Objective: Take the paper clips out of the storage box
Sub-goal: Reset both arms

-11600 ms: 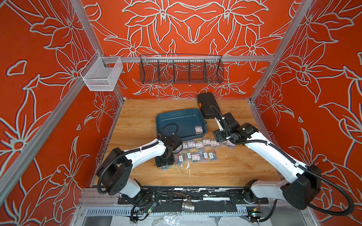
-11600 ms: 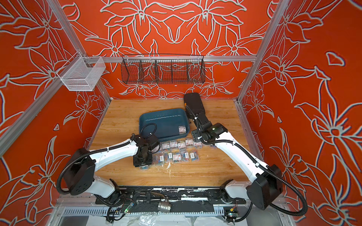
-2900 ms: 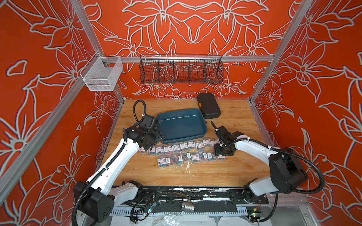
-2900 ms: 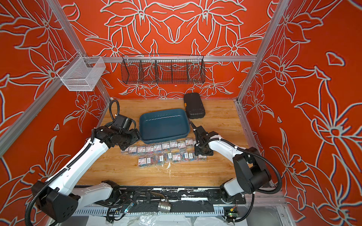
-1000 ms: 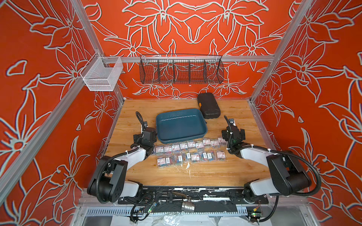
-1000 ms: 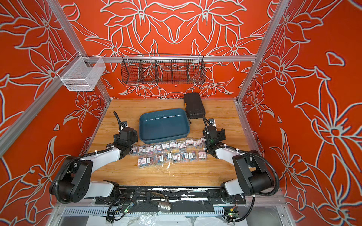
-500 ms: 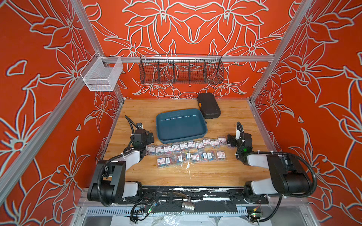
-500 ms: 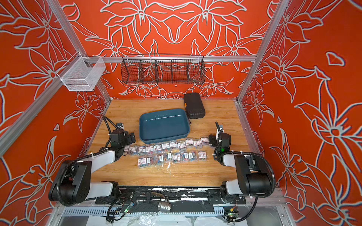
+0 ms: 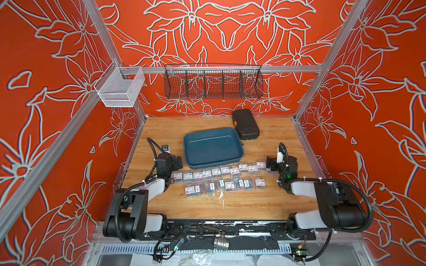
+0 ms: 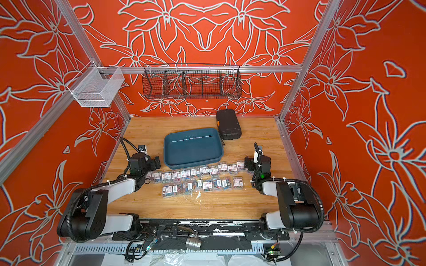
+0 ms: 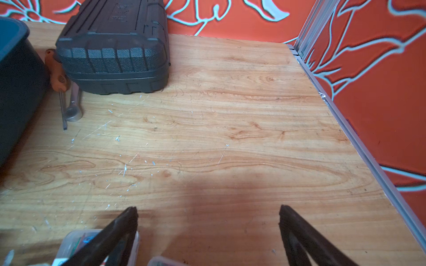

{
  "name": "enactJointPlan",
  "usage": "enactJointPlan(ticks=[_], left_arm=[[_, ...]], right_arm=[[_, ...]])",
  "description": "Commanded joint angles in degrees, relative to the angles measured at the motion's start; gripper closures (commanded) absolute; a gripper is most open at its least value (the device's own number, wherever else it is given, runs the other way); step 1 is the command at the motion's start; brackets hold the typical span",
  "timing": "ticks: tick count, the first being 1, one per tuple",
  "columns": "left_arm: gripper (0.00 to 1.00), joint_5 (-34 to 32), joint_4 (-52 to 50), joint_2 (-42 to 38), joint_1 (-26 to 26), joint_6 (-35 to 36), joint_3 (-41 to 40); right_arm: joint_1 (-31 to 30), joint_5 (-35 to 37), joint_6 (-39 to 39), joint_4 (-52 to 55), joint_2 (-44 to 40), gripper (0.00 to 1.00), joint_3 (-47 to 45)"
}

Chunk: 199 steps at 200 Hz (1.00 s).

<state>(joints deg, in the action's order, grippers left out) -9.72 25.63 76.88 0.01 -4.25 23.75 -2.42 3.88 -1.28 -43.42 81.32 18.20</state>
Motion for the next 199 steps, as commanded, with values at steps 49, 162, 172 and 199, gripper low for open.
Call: enactJointPlan(ticks=[49,162,172,199], left_arm=[[0.03,0.75,1.71,-0.24,0.32,0.91,-0.07],[0.03,0.75,1.77,-0.21,0.25,0.91,-0.11],[0.03,0.75,1.78,-0.11,0.29,0.98,-0.10],[0.03,0.84,1.49,0.02,0.25,0.92,0.08]], right_arm=[[0.22,-0.79,-0.04,-1.17,-0.45,0.02,0.80],[-0.13,3.08,1.06,-3.36,-0.26,0.02,-0.08],[-0.13,3.16,1.10,-1.42,-0.66,0.02,0.53],[-0.14,3.14,1.11,-1.83,-0.56,0.02,0.44]])
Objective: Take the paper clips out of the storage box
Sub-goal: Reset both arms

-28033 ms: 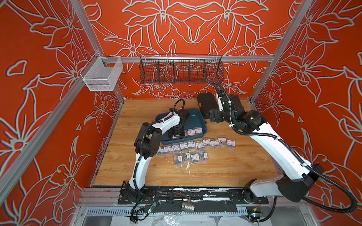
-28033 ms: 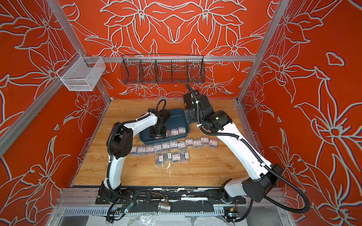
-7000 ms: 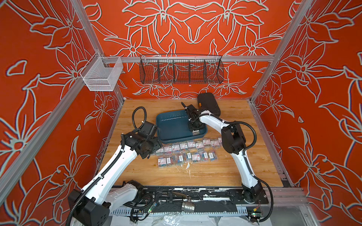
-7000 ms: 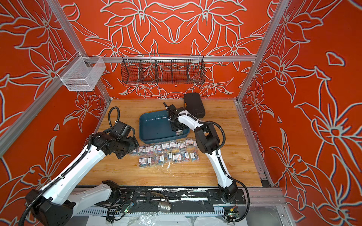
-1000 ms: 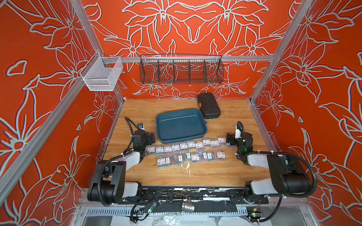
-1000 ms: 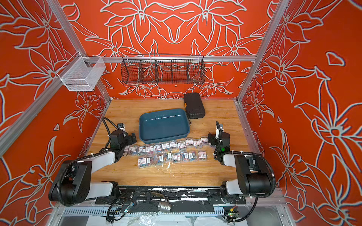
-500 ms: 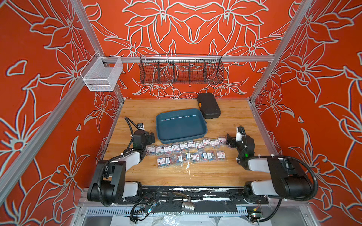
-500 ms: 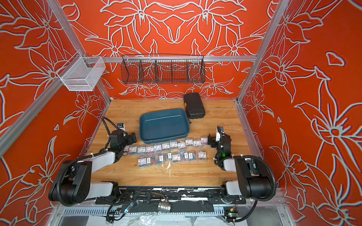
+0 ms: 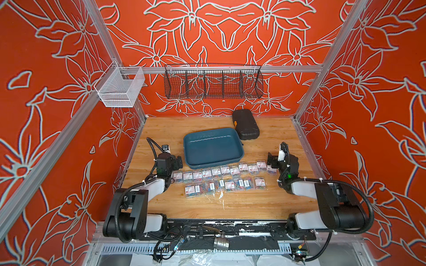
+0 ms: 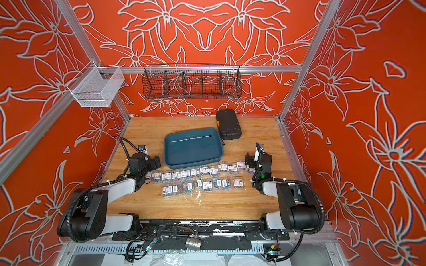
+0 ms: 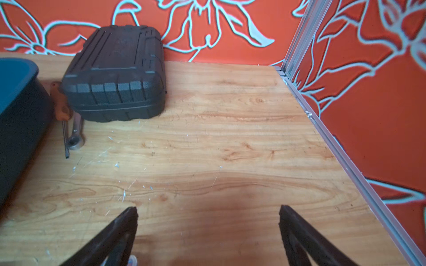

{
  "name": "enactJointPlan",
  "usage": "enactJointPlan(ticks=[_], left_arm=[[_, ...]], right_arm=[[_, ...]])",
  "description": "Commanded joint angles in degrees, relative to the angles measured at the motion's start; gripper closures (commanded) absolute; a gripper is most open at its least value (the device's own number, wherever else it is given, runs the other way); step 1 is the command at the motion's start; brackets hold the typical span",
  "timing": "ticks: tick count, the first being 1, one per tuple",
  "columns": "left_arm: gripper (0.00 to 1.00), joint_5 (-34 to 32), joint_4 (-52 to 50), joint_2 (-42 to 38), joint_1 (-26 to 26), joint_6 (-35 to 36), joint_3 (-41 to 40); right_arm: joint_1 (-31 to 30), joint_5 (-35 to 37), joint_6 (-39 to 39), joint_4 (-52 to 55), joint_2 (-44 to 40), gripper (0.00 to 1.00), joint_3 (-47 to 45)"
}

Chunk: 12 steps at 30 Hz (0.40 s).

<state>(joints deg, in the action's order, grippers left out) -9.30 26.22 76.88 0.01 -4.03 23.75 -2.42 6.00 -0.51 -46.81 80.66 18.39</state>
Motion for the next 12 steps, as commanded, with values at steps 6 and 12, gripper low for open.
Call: enactJointPlan(ticks=[6,12], left_arm=[[0.03,0.43,0.90,0.02,0.26,0.78,0.10],[0.03,0.42,0.94,-0.05,0.30,0.78,0.09]], right_arm=[[-0.11,0.98,0.39,1.49,0.12,0.02,0.22],[-0.13,1.01,0.27,1.25,0.03,0.02,0.10]])
